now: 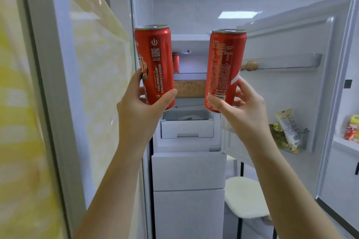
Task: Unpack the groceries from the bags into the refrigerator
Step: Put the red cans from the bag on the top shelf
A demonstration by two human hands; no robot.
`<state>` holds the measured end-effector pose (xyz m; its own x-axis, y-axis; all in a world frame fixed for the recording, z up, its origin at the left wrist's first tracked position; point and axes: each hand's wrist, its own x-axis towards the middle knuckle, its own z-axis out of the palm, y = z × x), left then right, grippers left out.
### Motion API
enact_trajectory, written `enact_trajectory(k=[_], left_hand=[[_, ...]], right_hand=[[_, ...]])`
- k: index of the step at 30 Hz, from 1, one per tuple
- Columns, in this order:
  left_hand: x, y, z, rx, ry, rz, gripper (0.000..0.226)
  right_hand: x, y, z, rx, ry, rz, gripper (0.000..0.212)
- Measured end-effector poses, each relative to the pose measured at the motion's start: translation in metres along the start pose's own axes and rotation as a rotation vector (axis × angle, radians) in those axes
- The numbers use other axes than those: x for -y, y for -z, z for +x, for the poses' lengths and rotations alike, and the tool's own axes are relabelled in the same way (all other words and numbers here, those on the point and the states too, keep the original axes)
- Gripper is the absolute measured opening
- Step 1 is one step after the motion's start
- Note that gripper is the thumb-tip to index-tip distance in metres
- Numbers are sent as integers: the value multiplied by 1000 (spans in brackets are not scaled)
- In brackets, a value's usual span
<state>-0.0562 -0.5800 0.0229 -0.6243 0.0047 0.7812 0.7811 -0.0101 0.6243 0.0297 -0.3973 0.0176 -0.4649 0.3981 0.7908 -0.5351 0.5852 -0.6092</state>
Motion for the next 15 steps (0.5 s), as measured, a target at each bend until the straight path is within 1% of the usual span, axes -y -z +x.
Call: enact_trajectory(k=[6, 12, 15], left_hand=[[28, -25, 25, -8, 18, 3, 70], [69, -61, 52, -32, 6, 80, 68], [87, -87, 70, -59, 3, 82, 64]], right_hand=[[-24, -11, 32, 15, -7, 54, 37], [-76, -17, 70, 40, -3, 66, 39], [-104, -17, 96, 51, -6, 83, 39]])
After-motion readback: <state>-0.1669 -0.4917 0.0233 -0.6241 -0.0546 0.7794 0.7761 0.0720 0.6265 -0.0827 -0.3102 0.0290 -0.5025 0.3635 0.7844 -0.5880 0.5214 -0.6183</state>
